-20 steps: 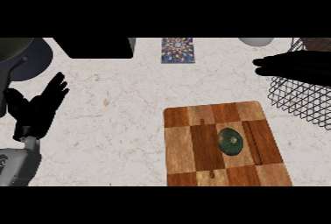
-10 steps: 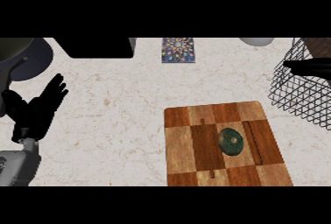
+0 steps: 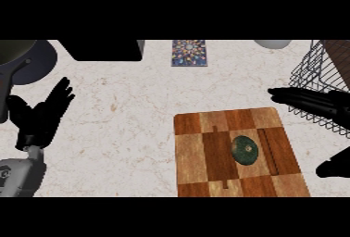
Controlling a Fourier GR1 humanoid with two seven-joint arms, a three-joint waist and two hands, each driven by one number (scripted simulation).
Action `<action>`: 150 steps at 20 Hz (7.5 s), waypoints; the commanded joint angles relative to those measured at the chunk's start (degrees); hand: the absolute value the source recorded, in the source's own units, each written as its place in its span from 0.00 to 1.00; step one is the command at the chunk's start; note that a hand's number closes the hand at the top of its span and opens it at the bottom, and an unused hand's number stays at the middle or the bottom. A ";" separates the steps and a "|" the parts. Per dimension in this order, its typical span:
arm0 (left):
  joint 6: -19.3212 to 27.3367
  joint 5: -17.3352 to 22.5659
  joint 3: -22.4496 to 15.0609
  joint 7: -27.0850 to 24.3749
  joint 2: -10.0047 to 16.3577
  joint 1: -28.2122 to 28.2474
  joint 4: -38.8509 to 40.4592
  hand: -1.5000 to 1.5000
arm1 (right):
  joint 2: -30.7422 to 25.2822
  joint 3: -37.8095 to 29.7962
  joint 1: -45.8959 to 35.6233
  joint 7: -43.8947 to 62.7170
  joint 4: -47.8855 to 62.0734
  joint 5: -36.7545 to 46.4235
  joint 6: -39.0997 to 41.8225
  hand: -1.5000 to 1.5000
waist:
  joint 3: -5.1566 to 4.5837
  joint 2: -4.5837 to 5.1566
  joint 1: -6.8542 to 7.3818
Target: Pick the squash from the cutting board and place it in the basket
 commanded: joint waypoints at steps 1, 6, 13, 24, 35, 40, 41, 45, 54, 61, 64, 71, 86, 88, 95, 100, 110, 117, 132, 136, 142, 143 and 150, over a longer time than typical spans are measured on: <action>-0.26 -1.51 0.32 -2.11 -0.95 -0.62 2.44 0.50 | 4.07 4.70 1.85 -10.70 5.96 8.56 -6.66 0.00 | -0.02 0.11 0.16; -1.12 -0.90 1.71 1.18 -0.14 -1.54 1.55 0.50 | 12.06 7.70 2.36 -8.81 8.84 7.66 -11.07 0.00 | -0.06 -0.01 0.10; -4.87 -0.84 4.26 -1.95 -0.58 2.28 0.68 0.50 | 12.91 11.78 -0.24 -13.08 18.45 19.84 -15.41 0.00 | -0.07 -0.08 0.03; -5.75 -3.25 6.84 1.12 -2.28 -1.60 1.55 0.50 | 14.75 10.31 -4.44 -15.93 24.32 26.39 -13.27 0.00 | -0.08 -0.12 -0.20; -3.20 -7.87 4.99 -0.95 -7.04 -0.97 2.66 0.50 | 12.33 10.92 0.31 -25.44 25.82 25.33 -13.93 0.00 | -0.09 -0.11 -0.57; -8.48 -5.24 7.56 0.44 -4.14 3.29 -1.88 0.50 | 14.01 12.38 1.61 -21.86 22.02 27.59 -15.81 0.00 | -0.08 -0.18 -0.25; -3.75 -7.89 6.06 3.81 -6.20 -3.21 -0.17 0.50 | 13.47 12.45 -1.73 -22.35 25.57 29.08 -16.13 0.00 | -0.07 -0.11 -0.31; -7.83 -5.76 9.76 3.96 -2.93 -1.72 -0.33 0.50 | 17.06 13.82 1.99 -19.63 24.06 32.14 -20.40 0.00 | -0.08 -0.15 -0.34; -8.34 -7.08 9.55 2.09 -4.56 -0.10 -1.43 0.50 | 16.69 16.59 2.57 -25.70 29.49 41.81 -28.81 1.00 | -0.07 -0.16 -0.14; -5.94 -9.56 7.88 2.95 -7.45 1.87 -4.57 0.50 | 19.79 16.41 1.98 -28.39 35.94 45.60 -32.92 1.00 | -0.05 -0.13 0.06; -5.96 -10.22 9.22 -0.89 -7.60 -0.80 1.73 0.50 | 19.99 16.76 1.73 -26.66 31.54 46.79 -29.29 1.00 | -0.08 -0.11 -0.27; -6.28 -8.59 11.32 1.32 -5.30 1.59 -0.60 0.50 | 35.71 6.55 16.19 9.72 24.50 46.32 -34.68 1.00 | -0.31 -1.23 -4.54; -7.24 -8.57 10.04 1.30 -6.41 2.03 -0.59 0.50 | 37.15 34.56 24.57 38.43 -14.40 32.61 -61.32 1.00 | -0.18 -0.67 -1.23; -8.07 -8.14 9.97 1.74 -5.85 3.09 -3.21 0.50 | 37.16 36.57 26.00 46.15 -20.80 38.60 -60.33 1.00 | -0.19 -0.71 -1.00; -5.78 -9.98 8.80 1.94 -7.76 -3.13 0.73 0.50 | 37.18 39.13 13.34 69.23 -30.30 51.30 -51.61 1.00 | -0.17 -0.17 -0.74; -7.40 -9.17 8.99 2.68 -7.33 -1.42 -0.31 0.50 | 37.18 24.71 -3.24 74.66 -29.14 45.89 -41.82 1.00 | -0.12 -0.09 -0.08; -8.30 -8.78 10.01 0.13 -7.49 4.07 -3.03 0.50 | 32.22 3.91 -18.82 74.37 -19.82 41.47 -35.29 1.00 | -0.10 -0.17 0.03; -7.30 -9.91 9.36 3.17 -7.44 -0.22 -2.57 0.50 | 24.30 -4.94 -20.95 68.62 -10.53 40.79 -36.97 1.00 | -0.08 -0.12 -0.23; -6.10 -11.23 8.97 4.00 -8.86 -0.51 -3.63 0.50 | 16.55 -20.95 -7.94 41.90 6.56 26.74 -49.53 1.00 | -0.05 -0.12 -0.24; -8.88 -9.69 10.92 1.75 -7.22 -0.57 -0.12 0.50 | 13.30 -24.43 -9.74 33.54 15.82 22.30 -51.85 1.00 | -0.06 -0.03 -0.22; -8.36 -10.25 10.79 2.76 -7.53 -0.91 -0.77 0.50 | 14.42 -26.04 -10.31 37.46 22.10 25.30 -59.66 0.00 | -0.07 -0.08 -0.21; -9.75 -9.03 11.80 2.56 -6.51 0.13 -2.16 0.50 | 12.62 -25.66 -14.10 39.36 25.15 26.04 -59.10 0.00 | -0.07 -0.08 0.00; -9.03 -10.12 12.02 0.70 -7.01 -1.88 1.64 0.50 | 11.15 -26.97 -15.64 24.17 35.08 18.01 -62.65 0.00 | -0.06 -0.01 -0.04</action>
